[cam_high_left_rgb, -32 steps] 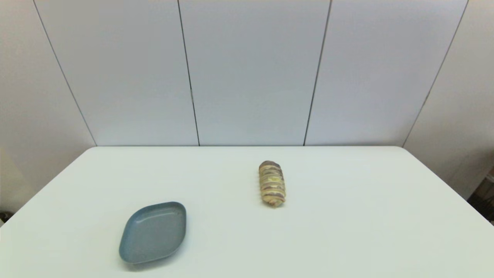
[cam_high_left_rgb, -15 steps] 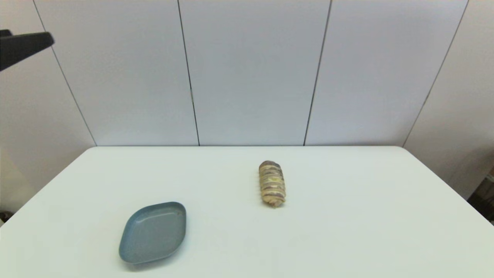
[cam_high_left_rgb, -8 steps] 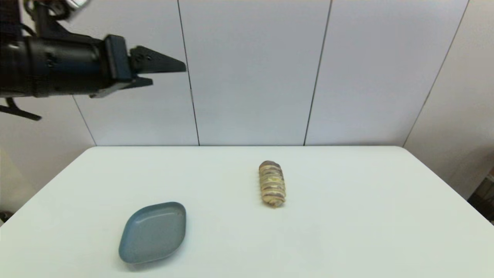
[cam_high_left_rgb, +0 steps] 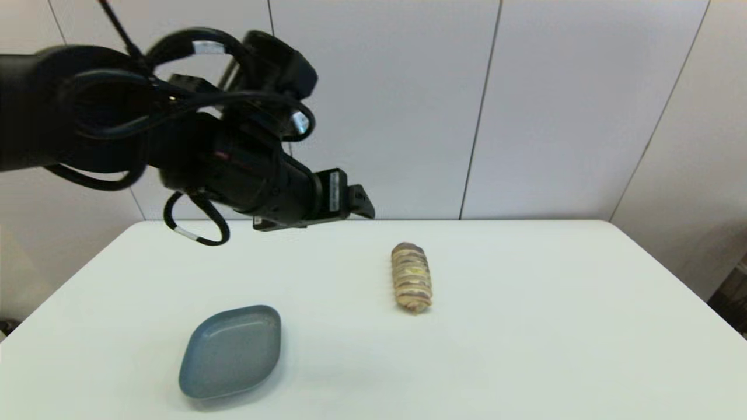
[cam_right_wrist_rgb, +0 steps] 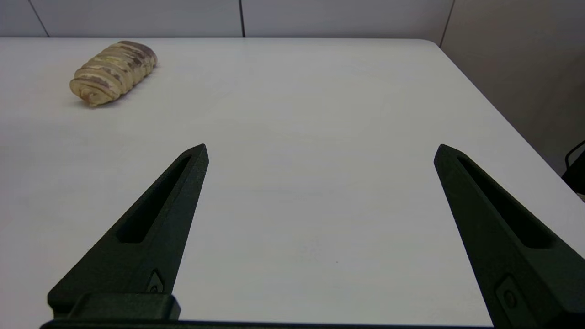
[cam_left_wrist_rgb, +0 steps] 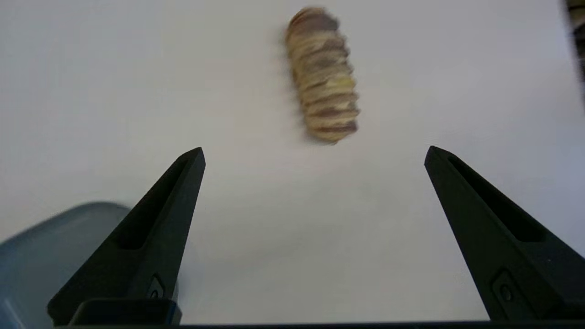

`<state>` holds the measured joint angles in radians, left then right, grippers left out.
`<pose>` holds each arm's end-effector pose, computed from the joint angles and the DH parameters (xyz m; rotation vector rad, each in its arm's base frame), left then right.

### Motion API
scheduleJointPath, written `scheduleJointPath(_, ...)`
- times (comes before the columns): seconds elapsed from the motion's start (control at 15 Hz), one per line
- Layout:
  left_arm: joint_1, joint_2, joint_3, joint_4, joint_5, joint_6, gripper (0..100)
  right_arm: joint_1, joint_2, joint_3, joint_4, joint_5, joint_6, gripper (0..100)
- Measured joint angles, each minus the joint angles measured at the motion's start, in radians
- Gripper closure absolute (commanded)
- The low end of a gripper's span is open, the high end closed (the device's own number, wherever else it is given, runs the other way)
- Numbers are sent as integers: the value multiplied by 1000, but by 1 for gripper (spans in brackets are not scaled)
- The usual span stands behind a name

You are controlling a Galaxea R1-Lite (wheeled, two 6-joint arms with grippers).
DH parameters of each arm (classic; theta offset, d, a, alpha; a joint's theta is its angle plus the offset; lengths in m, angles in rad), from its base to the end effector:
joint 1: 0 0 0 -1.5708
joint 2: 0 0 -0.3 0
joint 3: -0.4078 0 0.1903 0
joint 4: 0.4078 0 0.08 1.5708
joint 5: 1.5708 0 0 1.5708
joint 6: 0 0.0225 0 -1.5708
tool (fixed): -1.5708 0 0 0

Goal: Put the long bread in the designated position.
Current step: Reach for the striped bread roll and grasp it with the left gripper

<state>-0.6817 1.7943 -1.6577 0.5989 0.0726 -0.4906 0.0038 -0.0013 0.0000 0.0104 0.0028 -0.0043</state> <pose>0.2540 -0.2040 0.2748 -0.1819 0.8129 -0.3943 -0.0229 0.0000 0.0744 -0.0043 0.0091 0.0066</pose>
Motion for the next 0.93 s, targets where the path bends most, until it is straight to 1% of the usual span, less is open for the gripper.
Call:
scheduleJointPath(0.13, -33, 61, -18, 4, 73, -5, 0, 0, 0, 0, 0, 0, 0, 0)
scheduleJointPath(0.2, -44, 90, -29, -1, 88, -3, 0, 0, 0, 0, 0, 0, 0, 0)
scheduleJointPath(0.47, -94, 212, -97, -35, 103, 6, 0, 0, 0, 0, 0, 0, 0, 0)
scheduleJointPath(0.73, -153, 337, -119, -82, 164, 9, 0, 0, 0, 0, 0, 0, 0, 0)
scheduleJointPath(0.93, -178, 415, -146, -110, 174, 6, 0, 0, 0, 0, 0, 0, 0, 0)
